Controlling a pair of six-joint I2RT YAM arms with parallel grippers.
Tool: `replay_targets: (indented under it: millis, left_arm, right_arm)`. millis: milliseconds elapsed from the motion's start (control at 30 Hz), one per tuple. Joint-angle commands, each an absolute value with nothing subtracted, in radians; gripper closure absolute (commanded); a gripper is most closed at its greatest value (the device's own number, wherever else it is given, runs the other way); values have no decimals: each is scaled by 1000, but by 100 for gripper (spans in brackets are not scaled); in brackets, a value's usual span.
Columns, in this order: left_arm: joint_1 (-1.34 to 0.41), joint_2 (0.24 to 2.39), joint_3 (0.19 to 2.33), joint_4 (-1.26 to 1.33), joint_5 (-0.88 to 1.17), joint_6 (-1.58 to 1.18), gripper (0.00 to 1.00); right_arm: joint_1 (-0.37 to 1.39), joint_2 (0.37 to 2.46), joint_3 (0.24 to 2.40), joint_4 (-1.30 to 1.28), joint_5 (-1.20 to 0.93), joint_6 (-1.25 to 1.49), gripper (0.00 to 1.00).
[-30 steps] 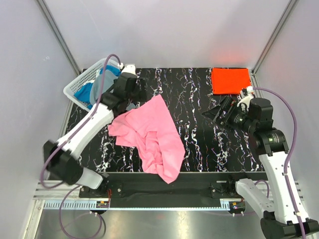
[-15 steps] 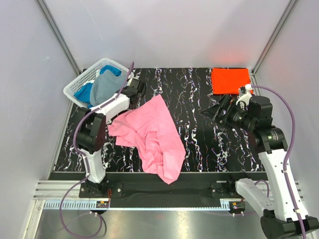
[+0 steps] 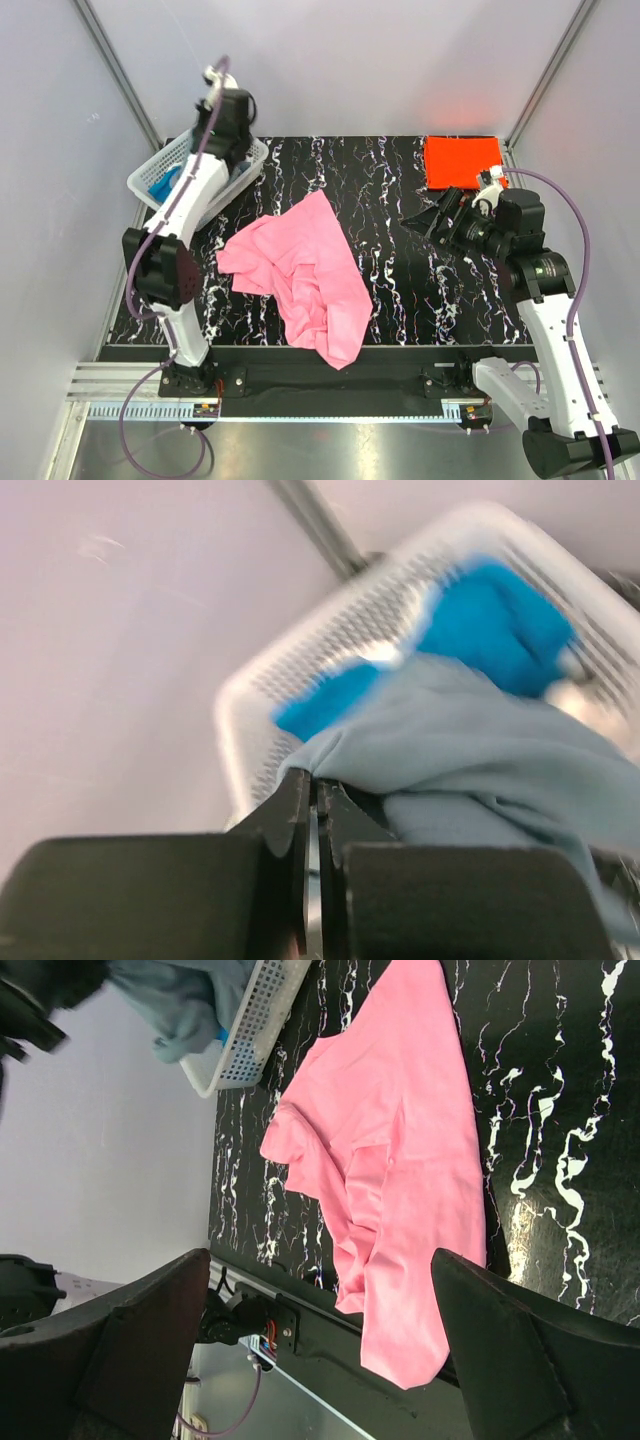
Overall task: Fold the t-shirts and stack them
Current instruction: Move the tshirt to the center of the board, then flatten the tshirt out
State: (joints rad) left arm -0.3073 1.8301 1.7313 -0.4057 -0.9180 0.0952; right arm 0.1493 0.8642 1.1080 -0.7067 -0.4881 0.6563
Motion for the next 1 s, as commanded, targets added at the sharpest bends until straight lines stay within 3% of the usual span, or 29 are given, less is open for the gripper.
replay_targets:
  millis: [0, 167, 233, 300, 400, 500, 533, 667, 733, 867, 967]
  left_arm:
    - [-186, 1906, 1945, -432, -1000, 124, 100]
    - [-123, 2132, 2169, -584, -982, 98, 100]
    - [-109, 2204, 2250, -687, -941, 51, 96]
    - [-106, 2201, 2234, -742, -860, 14, 79]
    - [-110, 2114, 2160, -739, -693, -37, 63]
    - [-120, 2005, 2085, -767, -486, -66, 33]
    - [-126, 1978, 2076, -784, -438, -71, 29]
    - [-241, 1827, 1979, -842, -319, -74, 25]
    - [-288, 1717, 1880, -841, -281, -100, 24]
    - [-391, 1508, 1453, -698, -97, -147, 24]
    - [-403, 1376, 1262, -623, 75, -202, 24]
  right_arm:
    - [149, 865, 1126, -669, -502, 653, 0]
    - [149, 867, 1132, -684, -486, 646, 0]
    - [149, 867, 1131, -687, -485, 646, 0]
    - [149, 868, 1129, -687, -483, 646, 0]
    - [149, 870, 1129, -681, -488, 656, 0]
    - [149, 874, 1127, -676, -494, 666, 0]
    - [149, 879, 1127, -681, -491, 666, 0]
    - [149, 917, 1111, -742, -436, 653, 0]
    - [149, 959, 1074, -762, -451, 647, 6]
    - [208, 1017, 979, -712, -440, 678, 15]
    - [305, 1081, 905, -664, -396, 707, 20]
